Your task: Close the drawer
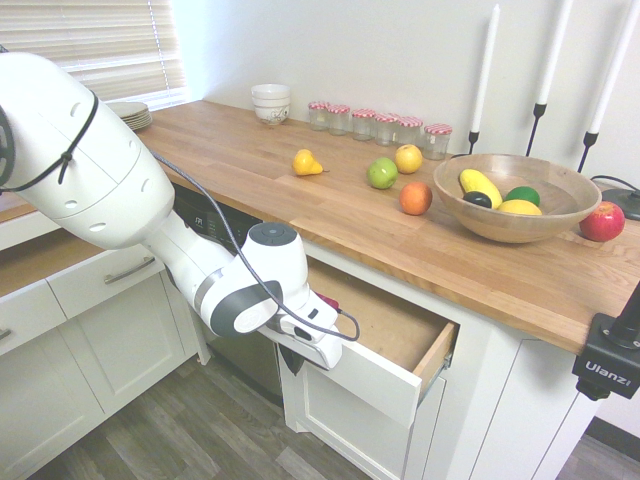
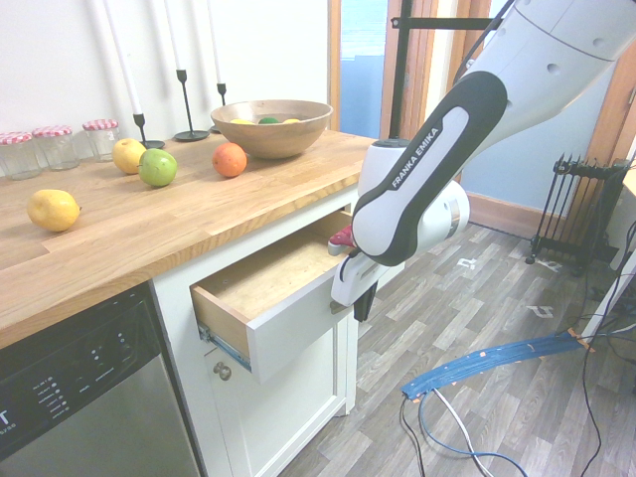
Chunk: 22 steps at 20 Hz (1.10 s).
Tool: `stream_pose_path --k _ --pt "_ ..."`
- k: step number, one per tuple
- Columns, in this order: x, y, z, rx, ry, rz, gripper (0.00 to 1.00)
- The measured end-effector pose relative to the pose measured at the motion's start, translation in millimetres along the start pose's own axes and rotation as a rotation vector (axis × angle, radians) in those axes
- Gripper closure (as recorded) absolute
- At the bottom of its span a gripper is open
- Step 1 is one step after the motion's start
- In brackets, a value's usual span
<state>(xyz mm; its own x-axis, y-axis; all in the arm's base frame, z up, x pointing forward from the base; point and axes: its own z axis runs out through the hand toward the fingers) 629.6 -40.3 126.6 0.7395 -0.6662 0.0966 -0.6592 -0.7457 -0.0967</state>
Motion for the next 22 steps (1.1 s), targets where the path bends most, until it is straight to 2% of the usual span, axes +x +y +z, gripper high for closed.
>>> stream_pose_path --k 11,22 --pt "38.4 -33.7 24.9 -0.008 -0.005 0.008 1.0" --pt "74.8 -69.9 26.8 -0.016 0.014 0.015 1.0"
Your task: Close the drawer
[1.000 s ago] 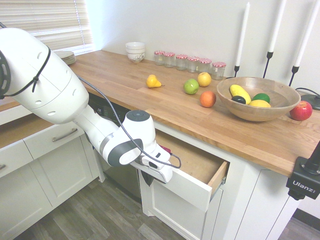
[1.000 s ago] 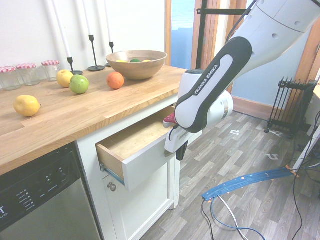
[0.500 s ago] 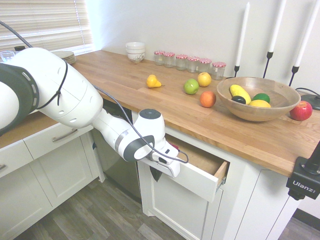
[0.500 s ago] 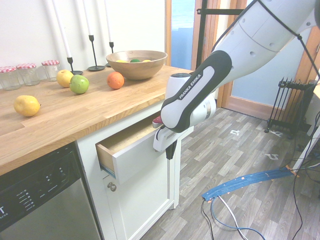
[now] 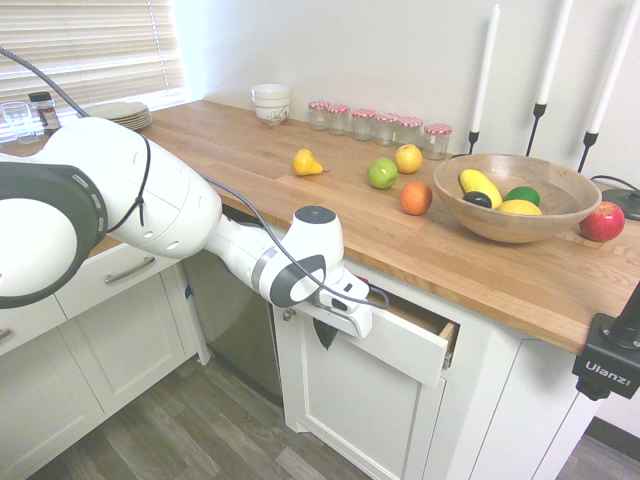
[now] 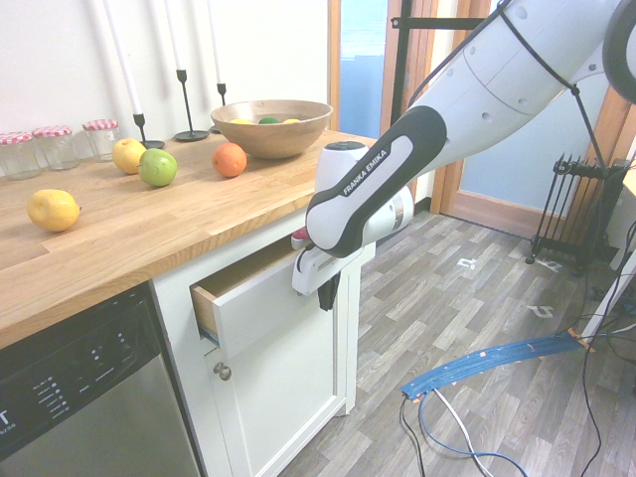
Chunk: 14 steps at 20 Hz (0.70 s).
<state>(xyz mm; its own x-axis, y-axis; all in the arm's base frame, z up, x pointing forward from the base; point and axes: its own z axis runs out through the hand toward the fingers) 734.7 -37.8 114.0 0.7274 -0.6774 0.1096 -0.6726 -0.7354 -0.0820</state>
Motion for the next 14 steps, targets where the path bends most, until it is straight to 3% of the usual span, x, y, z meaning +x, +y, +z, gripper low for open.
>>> stream_pose_path --k 14 --pt "24.3 -11.1 5.0 -0.005 0.001 0.02 1.0"
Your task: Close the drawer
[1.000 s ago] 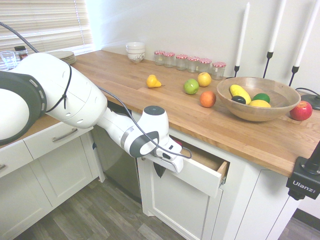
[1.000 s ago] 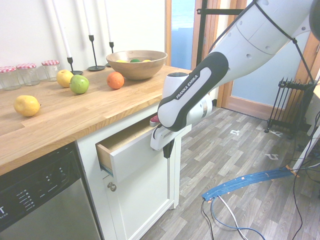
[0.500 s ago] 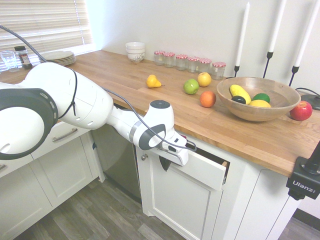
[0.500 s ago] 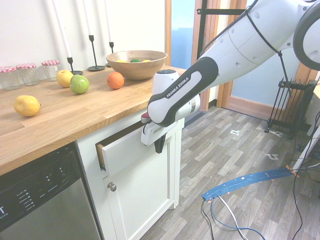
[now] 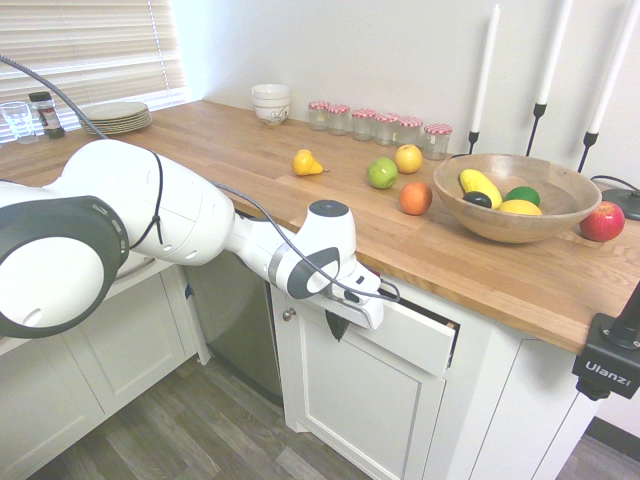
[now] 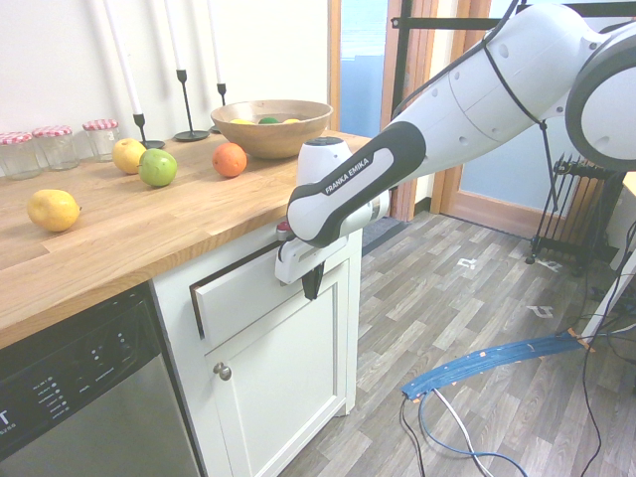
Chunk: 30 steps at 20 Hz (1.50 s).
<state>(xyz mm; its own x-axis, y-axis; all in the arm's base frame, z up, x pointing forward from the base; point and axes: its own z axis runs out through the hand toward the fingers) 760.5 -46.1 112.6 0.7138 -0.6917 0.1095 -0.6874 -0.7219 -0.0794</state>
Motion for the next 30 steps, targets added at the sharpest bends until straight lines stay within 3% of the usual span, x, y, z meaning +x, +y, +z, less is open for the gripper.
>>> stream_pose_path --k 8,13,21,22,30 --pt "-0.7 -1.0 3.4 -0.008 -0.006 -0.004 1.0" --pt "-17.1 4.8 4.5 -0.039 -0.061 -0.005 1.0" --pt "-61.5 34.1 -40.5 -0.097 -0.174 0.006 1.0" --pt "-66.4 39.2 -48.5 -0.101 -0.181 0.009 0.0" --pt "-115.4 99.8 -107.8 -0.116 -0.214 0.042 0.0"
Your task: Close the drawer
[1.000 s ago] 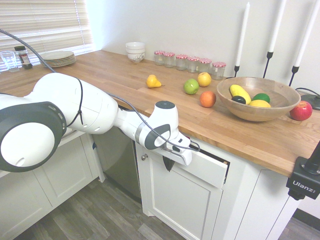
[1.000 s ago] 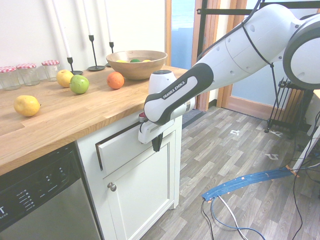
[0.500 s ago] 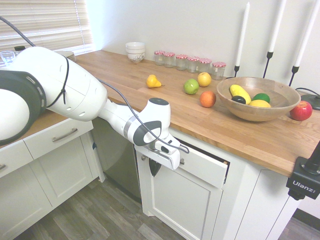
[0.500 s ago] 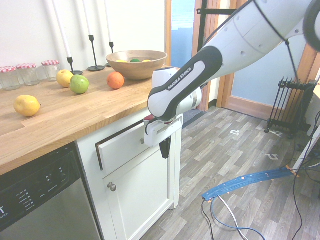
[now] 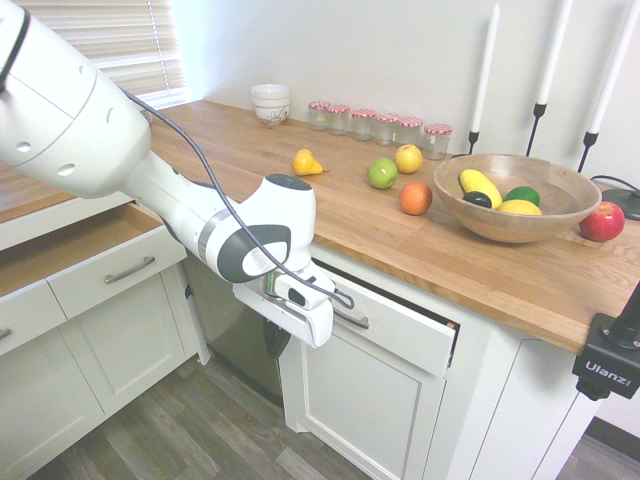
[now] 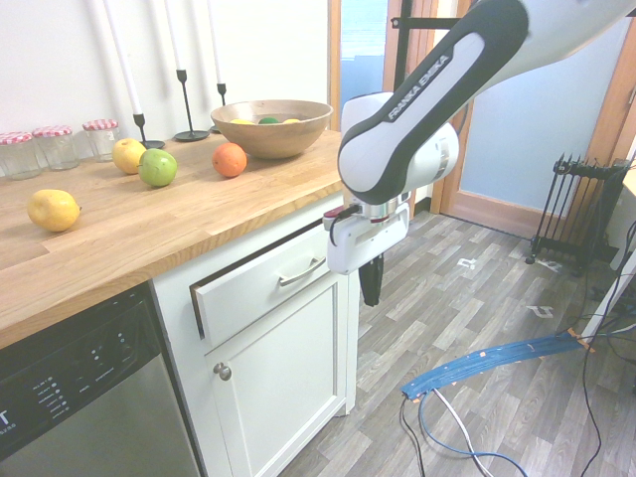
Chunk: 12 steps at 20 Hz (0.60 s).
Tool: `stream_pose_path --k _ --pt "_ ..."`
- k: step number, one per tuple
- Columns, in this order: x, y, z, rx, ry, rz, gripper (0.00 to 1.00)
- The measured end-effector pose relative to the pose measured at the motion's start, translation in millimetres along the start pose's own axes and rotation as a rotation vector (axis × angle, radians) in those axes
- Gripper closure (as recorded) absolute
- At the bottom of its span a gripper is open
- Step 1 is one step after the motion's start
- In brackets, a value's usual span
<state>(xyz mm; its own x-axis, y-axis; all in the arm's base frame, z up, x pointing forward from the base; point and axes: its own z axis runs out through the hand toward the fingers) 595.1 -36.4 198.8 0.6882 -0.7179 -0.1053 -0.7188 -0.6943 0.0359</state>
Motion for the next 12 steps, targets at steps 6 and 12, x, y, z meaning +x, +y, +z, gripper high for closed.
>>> stream_pose_path --k 6,12 --pt "-47.7 48.8 -7.2 -0.004 0.008 -0.005 0.0" --pt "-55.1 55.4 -11.5 -0.01 0.013 -0.01 0.0"
